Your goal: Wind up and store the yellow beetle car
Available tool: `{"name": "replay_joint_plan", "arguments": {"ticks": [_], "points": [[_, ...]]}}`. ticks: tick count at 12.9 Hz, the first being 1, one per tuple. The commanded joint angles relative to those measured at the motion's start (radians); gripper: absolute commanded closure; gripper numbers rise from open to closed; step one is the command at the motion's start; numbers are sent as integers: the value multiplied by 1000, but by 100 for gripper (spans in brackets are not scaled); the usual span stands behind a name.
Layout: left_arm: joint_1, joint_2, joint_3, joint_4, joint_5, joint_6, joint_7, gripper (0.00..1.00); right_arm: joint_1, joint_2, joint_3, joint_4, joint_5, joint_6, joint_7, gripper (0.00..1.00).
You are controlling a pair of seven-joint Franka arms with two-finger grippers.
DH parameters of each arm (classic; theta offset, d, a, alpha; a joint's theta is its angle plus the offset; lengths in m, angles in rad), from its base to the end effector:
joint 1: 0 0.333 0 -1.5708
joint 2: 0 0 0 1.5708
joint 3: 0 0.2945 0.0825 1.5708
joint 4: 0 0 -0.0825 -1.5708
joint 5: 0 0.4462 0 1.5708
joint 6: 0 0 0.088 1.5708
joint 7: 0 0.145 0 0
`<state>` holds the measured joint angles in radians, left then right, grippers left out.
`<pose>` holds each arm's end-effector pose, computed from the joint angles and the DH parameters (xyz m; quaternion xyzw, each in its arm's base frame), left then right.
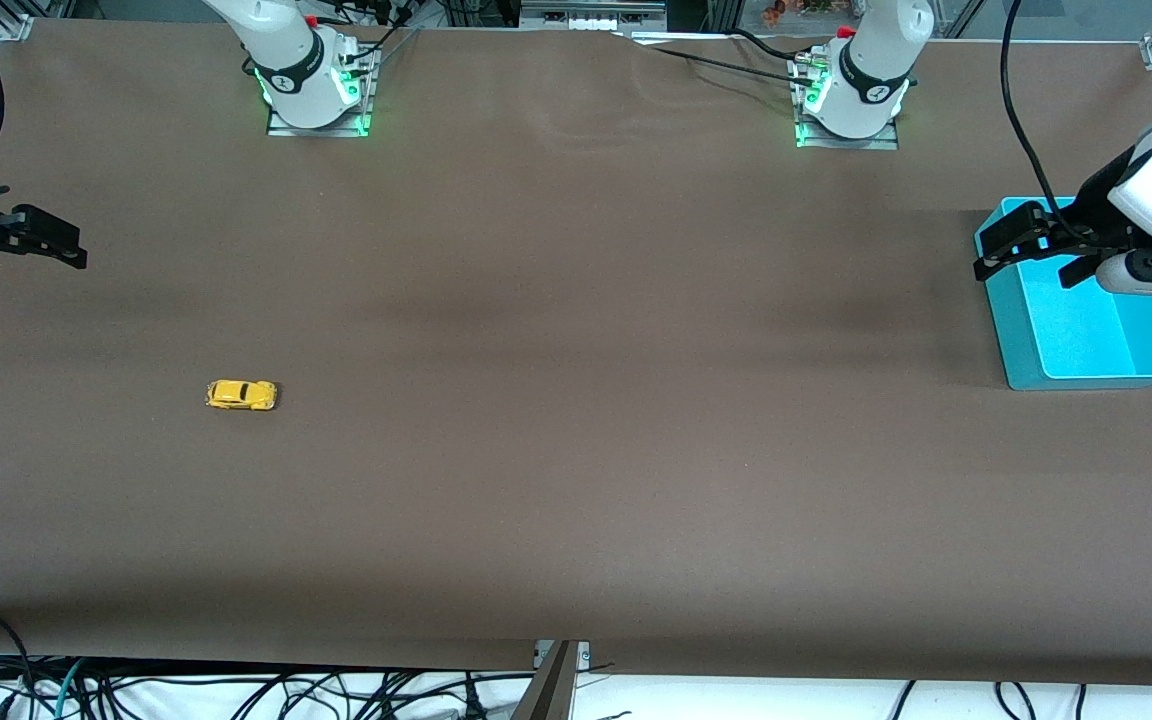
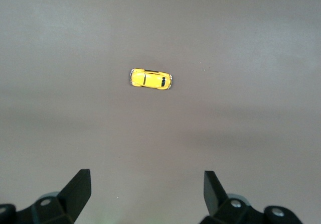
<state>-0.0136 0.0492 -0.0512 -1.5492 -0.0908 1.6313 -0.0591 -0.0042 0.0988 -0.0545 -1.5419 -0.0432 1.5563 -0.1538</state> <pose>0.6358 -0.0533 0.5519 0.9988 -0.0008 0.0135 0.0475 0.6361 -0.0425 0.5174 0.9977 0.0481 -0.0444 0.0197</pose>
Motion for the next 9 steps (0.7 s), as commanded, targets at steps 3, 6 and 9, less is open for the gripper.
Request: {"name": "replay_joint_plan", "arguments": {"ticks": [3, 6, 9], "points": [[-3, 8, 5, 26, -23, -21, -8, 0, 19, 39, 10, 8, 8, -62, 3, 1], [-3, 8, 5, 26, -23, -21, -8, 0, 69, 64, 10, 8, 5, -90, -4, 1], [-3, 8, 5, 26, -23, -21, -8, 0, 87, 114, 10, 11, -6, -72, -220, 1]]}}
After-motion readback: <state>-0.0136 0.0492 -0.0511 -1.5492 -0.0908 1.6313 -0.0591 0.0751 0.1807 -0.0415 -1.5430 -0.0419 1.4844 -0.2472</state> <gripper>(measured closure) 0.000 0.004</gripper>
